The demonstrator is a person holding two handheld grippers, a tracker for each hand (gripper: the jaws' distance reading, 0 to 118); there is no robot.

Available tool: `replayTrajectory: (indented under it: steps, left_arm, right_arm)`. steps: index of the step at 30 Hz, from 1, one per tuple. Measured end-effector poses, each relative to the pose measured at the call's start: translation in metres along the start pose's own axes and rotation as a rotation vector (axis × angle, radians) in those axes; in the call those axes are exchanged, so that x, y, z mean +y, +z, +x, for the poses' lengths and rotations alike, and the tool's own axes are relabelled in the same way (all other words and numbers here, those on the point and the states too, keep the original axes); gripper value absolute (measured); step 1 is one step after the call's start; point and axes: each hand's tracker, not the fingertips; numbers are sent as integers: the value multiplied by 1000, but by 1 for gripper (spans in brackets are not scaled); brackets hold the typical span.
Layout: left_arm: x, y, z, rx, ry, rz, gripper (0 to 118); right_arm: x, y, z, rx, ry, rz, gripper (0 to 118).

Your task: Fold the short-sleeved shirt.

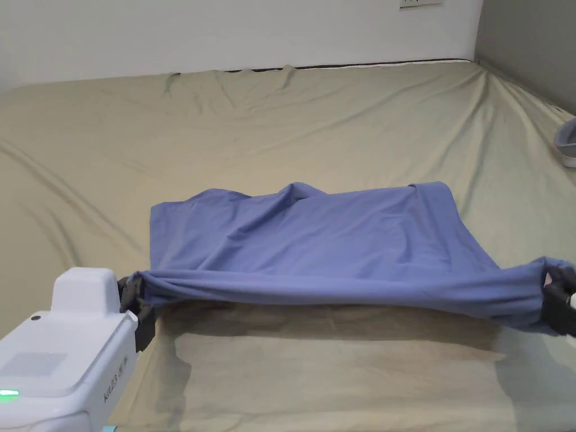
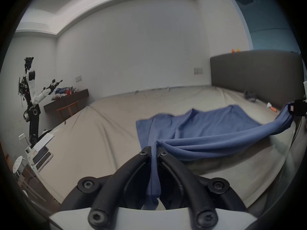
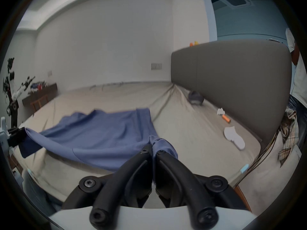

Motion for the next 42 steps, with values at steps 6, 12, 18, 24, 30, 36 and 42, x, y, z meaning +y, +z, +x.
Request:
replayTrajectory:
  steps: [6,12,18,24,30,36,42]
  left_arm:
    - [-33,-11,6,1,-18,-136,3]
    - [-43,-20,-9,9,38,-265,98]
    - [-21,-6,-15,-6,48,-240,103]
    - [22,19,-19,-21,179,-30,34]
    - [44,35,-23,-90,291,27,0]
    - [18,23,-11,-45,145,-127,10]
    - [-28,-8,0,-23,72,-280,112]
  right_arm:
    - [-34,-18,-6,41,29,-145,1]
    - [-43,-29,-5,21,17,-198,70]
    - [-23,-18,-11,74,55,-139,108]
    - [31,6,-27,149,60,146,74]
    - [53,0,-40,278,2,232,0]
    - [43,-16,-43,345,-21,172,0]
    - [31,-24,-36,334,-36,105,0]
